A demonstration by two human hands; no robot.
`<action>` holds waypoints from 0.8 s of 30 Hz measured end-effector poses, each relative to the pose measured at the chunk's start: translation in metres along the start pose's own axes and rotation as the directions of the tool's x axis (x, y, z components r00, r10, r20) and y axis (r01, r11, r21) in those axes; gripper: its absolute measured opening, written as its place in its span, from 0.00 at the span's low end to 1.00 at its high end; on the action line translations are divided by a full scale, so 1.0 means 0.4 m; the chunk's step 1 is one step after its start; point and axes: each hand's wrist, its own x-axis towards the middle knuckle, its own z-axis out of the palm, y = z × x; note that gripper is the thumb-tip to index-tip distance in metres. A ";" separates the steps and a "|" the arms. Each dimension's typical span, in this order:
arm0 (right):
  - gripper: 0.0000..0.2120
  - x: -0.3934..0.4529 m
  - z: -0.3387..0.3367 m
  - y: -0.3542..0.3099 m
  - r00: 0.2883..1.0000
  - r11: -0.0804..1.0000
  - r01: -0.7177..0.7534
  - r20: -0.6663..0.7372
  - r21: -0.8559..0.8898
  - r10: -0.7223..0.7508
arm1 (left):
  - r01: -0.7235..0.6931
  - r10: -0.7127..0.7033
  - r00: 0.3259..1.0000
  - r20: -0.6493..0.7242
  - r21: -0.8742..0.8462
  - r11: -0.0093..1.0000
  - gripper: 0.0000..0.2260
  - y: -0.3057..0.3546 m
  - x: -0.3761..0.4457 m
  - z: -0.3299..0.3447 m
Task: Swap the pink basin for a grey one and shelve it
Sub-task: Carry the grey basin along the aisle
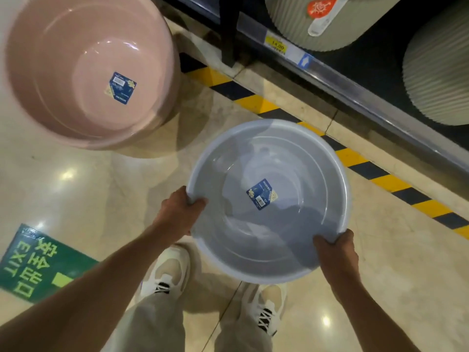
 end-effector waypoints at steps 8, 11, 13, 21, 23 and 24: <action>0.12 -0.035 -0.041 -0.060 0.989 0.971 0.067 0.110 0.230 -0.095 | -0.086 0.085 0.996 -0.040 -0.010 0.996 0.12 -0.003 -0.023 -0.076; 0.10 -0.087 -0.065 -0.152 0.981 0.950 0.148 0.081 0.273 -0.177 | -0.092 0.086 0.993 -0.083 -0.071 0.993 0.15 -0.001 -0.053 -0.143; 0.09 -0.133 -0.081 -0.227 0.974 0.933 0.189 0.063 0.307 -0.218 | -0.112 0.097 0.986 -0.134 -0.106 0.988 0.17 0.012 -0.081 -0.202; 0.10 -0.346 -0.176 -0.568 0.888 0.847 0.424 0.034 0.320 -0.458 | -0.244 0.139 0.930 -0.341 -0.289 0.926 0.22 0.119 -0.227 -0.518; 0.09 -0.416 -0.195 -0.667 0.858 0.818 0.485 0.013 0.308 -0.514 | -0.263 0.137 0.917 -0.375 -0.307 0.915 0.21 0.144 -0.270 -0.625; 0.09 -0.453 -0.204 -0.718 0.840 0.806 0.514 0.021 0.293 -0.543 | -0.261 0.121 0.911 -0.394 -0.323 0.910 0.20 0.153 -0.292 -0.682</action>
